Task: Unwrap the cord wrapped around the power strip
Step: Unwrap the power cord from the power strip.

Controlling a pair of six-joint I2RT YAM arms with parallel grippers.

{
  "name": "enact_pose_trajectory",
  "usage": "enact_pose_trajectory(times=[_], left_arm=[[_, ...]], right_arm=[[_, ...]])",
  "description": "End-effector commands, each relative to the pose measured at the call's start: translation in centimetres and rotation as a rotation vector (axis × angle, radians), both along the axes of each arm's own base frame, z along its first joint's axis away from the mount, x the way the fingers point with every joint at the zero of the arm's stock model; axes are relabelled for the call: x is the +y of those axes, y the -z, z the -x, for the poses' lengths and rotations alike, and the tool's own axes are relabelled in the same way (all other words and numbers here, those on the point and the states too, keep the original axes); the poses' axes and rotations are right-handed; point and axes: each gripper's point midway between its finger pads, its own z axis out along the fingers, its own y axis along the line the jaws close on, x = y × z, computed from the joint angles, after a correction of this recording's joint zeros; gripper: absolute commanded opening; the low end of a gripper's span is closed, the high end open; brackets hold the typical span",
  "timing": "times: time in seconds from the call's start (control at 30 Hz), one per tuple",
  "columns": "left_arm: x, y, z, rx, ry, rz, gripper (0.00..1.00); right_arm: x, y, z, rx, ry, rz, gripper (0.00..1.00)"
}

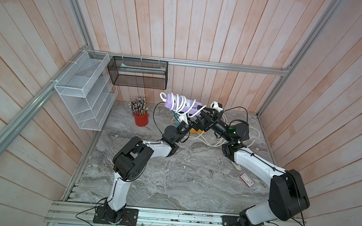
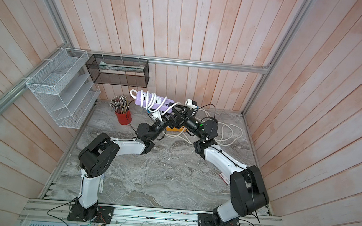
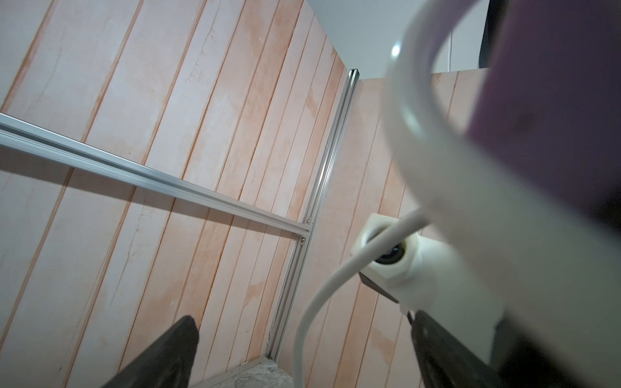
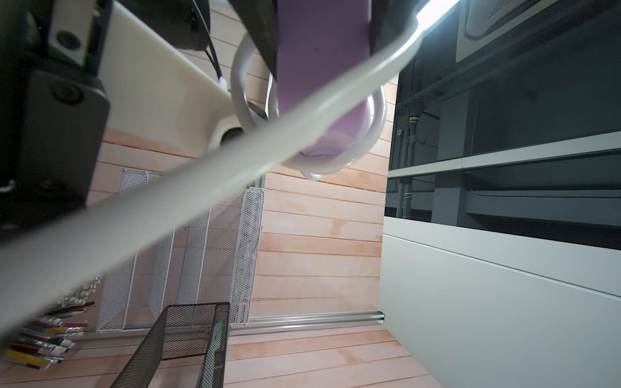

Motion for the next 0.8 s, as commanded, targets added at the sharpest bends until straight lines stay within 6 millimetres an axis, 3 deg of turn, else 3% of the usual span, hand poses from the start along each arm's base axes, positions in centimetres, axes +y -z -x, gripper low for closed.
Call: enact_pose_trajectory(times=[0.0, 0.33, 0.47, 0.53, 0.57, 0.7, 0.77], left_arm=[[-2.1, 2.6, 0.7, 0.023, 0.052, -0.059, 0.99], [-7.4, 4.2, 0.4, 0.034, 0.117, -0.093, 0.99], [-8.1, 4.4, -0.6, 0.035, 0.078, -0.102, 0.94], [-7.9, 4.3, -1.1, 0.036, 0.058, -0.102, 0.80], [-7.7, 4.1, -1.4, 0.036, 0.046, -0.097, 0.68], [-6.5, 4.0, -2.8, 0.063, 0.002, -0.082, 0.00], [-5.8, 3.8, -3.3, 0.067, -0.013, -0.079, 0.00]], right_arm=[[-0.6, -4.5, 1.2, -0.124, 0.007, -0.087, 0.24], [0.5, -5.8, 1.7, -0.139, -0.018, -0.098, 0.23], [1.0, -6.1, 2.0, -0.143, -0.031, -0.101, 0.24], [1.1, -6.1, 2.1, -0.142, -0.038, -0.102, 0.24], [1.2, -6.2, 2.2, -0.141, -0.040, -0.104, 0.24], [1.2, -6.4, 2.5, -0.143, -0.044, -0.107, 0.23], [1.1, -6.4, 2.6, -0.144, -0.043, -0.107, 0.24]])
